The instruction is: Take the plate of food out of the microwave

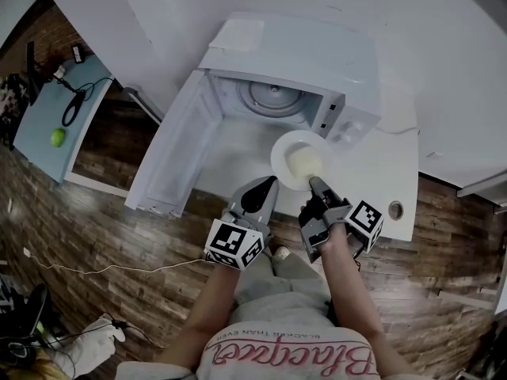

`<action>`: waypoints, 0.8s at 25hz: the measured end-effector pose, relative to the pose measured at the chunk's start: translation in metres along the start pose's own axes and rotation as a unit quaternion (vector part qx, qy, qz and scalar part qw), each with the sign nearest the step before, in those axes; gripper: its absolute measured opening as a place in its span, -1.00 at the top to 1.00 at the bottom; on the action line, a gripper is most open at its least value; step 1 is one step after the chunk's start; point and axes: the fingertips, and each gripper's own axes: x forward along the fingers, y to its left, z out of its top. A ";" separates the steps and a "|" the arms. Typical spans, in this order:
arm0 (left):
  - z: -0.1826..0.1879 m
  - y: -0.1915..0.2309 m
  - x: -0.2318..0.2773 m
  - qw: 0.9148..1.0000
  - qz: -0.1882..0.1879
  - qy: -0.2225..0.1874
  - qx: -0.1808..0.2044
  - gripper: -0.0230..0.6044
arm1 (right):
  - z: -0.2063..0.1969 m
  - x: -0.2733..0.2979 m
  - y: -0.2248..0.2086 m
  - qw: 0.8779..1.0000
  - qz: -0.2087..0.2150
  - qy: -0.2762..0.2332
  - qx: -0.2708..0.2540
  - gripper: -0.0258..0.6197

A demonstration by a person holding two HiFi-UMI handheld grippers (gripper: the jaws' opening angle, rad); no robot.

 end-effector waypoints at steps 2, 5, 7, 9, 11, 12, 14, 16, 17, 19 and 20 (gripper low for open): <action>0.002 -0.007 -0.001 1.000 -0.001 -0.001 0.002 0.91 | -0.001 -0.007 0.003 1.000 0.001 0.006 -0.002 0.86; 0.004 -0.015 -0.002 1.000 0.000 -0.002 0.005 0.91 | 0.001 -0.016 0.005 1.000 0.003 0.012 -0.009 0.86; 0.004 -0.018 -0.004 1.000 0.003 0.001 0.009 0.91 | 0.003 -0.020 0.005 1.000 0.005 0.015 -0.017 0.86; 0.005 -0.020 -0.008 1.000 0.007 0.002 0.011 0.91 | 0.003 -0.025 0.004 1.000 0.003 0.019 -0.023 0.86; 0.008 -0.021 -0.011 1.000 0.009 0.000 0.009 0.91 | 0.002 -0.030 0.005 0.999 0.003 0.023 -0.024 0.86; 0.010 -0.023 -0.012 1.000 0.008 -0.001 0.008 0.91 | 0.002 -0.032 0.007 0.999 0.003 0.024 -0.025 0.86; 0.014 -0.026 -0.012 1.000 0.000 -0.002 0.012 0.91 | 0.000 -0.037 0.010 0.999 0.000 0.026 -0.027 0.86; 0.019 -0.029 -0.011 1.000 -0.008 -0.004 0.019 0.91 | -0.001 -0.040 0.013 0.999 -0.002 0.025 -0.028 0.86; 0.022 -0.029 -0.011 1.000 -0.012 -0.005 0.021 0.91 | -0.001 -0.041 0.014 0.999 -0.001 0.023 -0.027 0.86; 0.028 -0.031 -0.011 0.999 -0.019 -0.008 0.025 0.91 | -0.002 -0.043 0.016 1.000 0.000 0.019 -0.022 0.86; 0.030 -0.032 -0.012 0.999 -0.023 -0.009 0.026 0.91 | -0.002 -0.045 0.017 1.000 0.000 0.017 -0.021 0.86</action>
